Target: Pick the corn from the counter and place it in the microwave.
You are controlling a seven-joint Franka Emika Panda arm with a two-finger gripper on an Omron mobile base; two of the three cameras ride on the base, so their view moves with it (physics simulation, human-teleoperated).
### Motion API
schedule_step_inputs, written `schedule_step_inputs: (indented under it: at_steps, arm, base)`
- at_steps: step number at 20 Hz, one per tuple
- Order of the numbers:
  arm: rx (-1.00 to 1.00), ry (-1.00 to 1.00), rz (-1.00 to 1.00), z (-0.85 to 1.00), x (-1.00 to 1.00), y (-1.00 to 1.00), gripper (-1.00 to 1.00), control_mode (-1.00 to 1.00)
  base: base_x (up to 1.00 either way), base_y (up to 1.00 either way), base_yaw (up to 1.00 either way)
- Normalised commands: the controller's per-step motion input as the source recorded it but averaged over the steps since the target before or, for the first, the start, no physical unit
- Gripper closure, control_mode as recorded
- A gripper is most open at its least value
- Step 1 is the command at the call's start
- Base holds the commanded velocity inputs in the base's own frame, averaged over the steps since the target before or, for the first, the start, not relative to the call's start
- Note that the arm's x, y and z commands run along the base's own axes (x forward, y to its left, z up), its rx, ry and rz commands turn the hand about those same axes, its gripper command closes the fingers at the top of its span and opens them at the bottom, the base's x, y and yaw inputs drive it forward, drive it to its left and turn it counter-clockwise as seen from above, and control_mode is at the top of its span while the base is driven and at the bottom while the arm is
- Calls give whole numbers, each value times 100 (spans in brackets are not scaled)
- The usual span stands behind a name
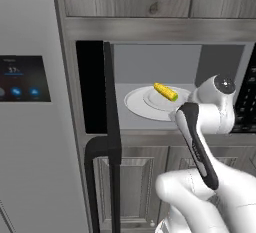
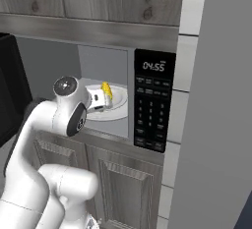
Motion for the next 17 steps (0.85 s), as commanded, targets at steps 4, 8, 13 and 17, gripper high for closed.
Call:
schedule_step_inputs:
  at_steps: [4, 8, 13, 17]
  arm:
    - [19, 0, -5, 65, -100, 0, -100, -100]
    - [18, 9, -17, 58, -100, 0, -100, -100]
    - [18, 10, -23, 41, -100, 9, -100, -100]
    - [12, 7, -24, 14, -100, 12, -100, -100]
  base:
    - [0, 0, 0]
    - [0, 0, 0]
    - [0, 0, 0]
    - [0, 0, 0]
